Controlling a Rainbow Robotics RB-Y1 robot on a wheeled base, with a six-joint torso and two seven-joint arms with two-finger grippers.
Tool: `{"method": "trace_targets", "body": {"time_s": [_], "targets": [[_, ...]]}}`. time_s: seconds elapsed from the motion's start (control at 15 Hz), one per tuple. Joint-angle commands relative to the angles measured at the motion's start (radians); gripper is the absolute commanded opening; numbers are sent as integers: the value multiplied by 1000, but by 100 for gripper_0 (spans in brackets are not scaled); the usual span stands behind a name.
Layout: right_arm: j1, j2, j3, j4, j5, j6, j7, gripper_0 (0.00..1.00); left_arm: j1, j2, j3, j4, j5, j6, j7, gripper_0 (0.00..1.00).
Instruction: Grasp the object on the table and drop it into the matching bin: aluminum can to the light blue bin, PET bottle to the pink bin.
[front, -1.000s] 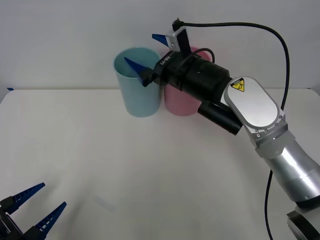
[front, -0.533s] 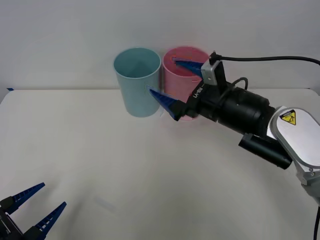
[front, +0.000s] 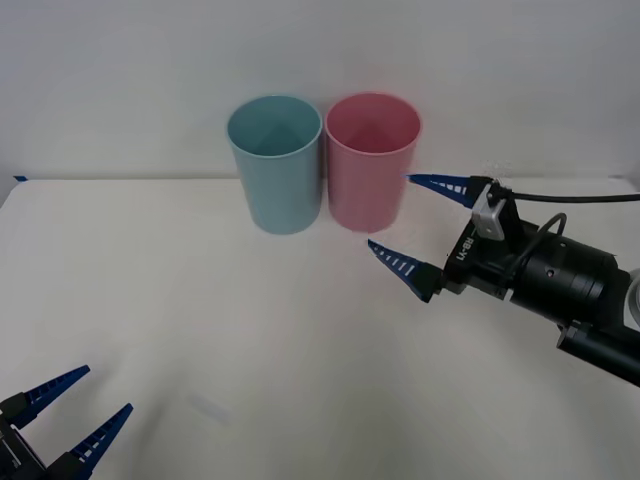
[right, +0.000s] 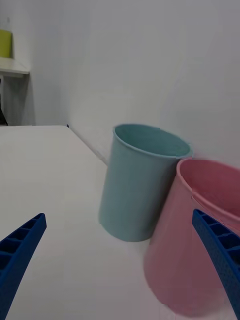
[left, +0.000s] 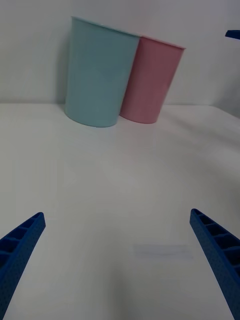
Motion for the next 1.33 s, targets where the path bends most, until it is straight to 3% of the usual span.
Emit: {"method": "trace_targets", "body": {"time_s": [0.07,0.6,1.33], "targets": [[97,11,-69,0,-23,-26,54,100,0,0,0,0,0,0,0,100],[332,103,-353,0,-32,-247,21,100,0,0,0,0,0,0,0,100],[501,126,-451,0,-72,-250,-41,100,0,0,0,0,0,0,0,100]]}}
